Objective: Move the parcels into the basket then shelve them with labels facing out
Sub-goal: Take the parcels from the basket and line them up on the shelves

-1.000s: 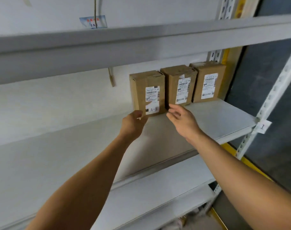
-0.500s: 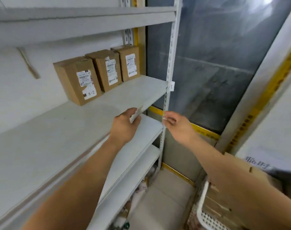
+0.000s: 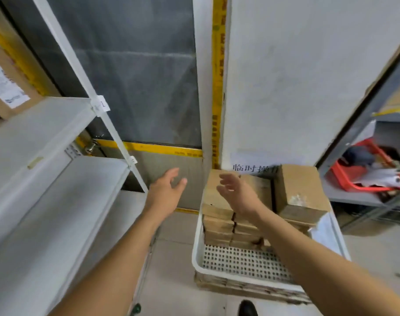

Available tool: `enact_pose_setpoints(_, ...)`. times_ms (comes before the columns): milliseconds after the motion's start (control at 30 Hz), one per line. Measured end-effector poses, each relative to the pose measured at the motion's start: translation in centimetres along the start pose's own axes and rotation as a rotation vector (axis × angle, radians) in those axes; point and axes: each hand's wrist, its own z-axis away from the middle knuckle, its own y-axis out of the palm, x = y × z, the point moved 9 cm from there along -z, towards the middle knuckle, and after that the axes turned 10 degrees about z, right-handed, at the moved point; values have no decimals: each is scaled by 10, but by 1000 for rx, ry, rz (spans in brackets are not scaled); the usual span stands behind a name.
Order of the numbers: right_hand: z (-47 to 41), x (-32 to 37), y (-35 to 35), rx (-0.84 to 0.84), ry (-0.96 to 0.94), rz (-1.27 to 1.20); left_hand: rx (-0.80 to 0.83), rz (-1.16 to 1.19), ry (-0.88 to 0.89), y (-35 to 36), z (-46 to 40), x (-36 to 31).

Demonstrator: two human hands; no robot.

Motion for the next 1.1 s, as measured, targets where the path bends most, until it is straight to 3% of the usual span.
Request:
enact_pose_setpoints(333, 3, -161, -99, -107, 170, 106, 266, -10, -38, 218, -34, -46)
enact_pose_setpoints(767, 5, -278, -164, -263, 360, 226, 559, -35, -62, 381, -55, -73)
enact_pose_setpoints(967, 3, -319, -145, -183, 603, -192, 666, 63, -160, 419, -53, -63)
enact_pose_setpoints(1100, 3, -330, -131, -160, 641, -288, 731, 50, -203, 427, -49, -51)
